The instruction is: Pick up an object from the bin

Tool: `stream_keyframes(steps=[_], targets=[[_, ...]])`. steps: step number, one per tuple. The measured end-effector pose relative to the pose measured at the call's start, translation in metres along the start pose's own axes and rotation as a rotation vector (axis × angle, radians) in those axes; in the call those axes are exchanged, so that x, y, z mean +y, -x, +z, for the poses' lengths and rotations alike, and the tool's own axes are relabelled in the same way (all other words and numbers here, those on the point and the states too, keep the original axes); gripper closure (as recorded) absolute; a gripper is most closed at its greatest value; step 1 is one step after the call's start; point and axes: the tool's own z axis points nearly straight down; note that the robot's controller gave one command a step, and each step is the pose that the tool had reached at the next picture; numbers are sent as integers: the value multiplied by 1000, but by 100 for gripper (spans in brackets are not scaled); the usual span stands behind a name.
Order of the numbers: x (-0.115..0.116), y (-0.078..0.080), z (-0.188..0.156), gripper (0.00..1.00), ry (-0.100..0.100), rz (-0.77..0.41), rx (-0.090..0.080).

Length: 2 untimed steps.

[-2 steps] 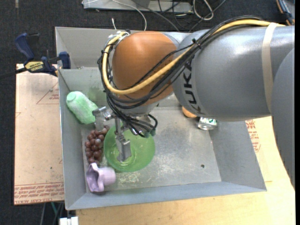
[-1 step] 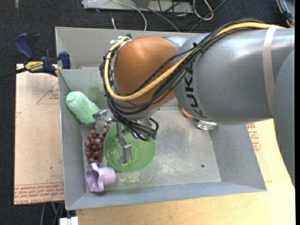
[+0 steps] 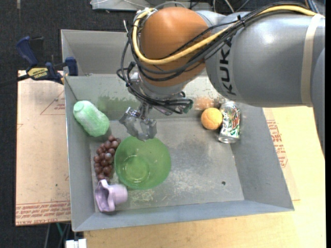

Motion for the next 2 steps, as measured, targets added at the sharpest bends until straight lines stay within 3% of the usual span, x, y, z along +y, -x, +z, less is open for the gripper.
stream_keyframes(steps=[1, 2], targets=[[0, 0, 0, 100, 1, 0, 0], [13, 11, 15, 100, 1, -424, -4]])
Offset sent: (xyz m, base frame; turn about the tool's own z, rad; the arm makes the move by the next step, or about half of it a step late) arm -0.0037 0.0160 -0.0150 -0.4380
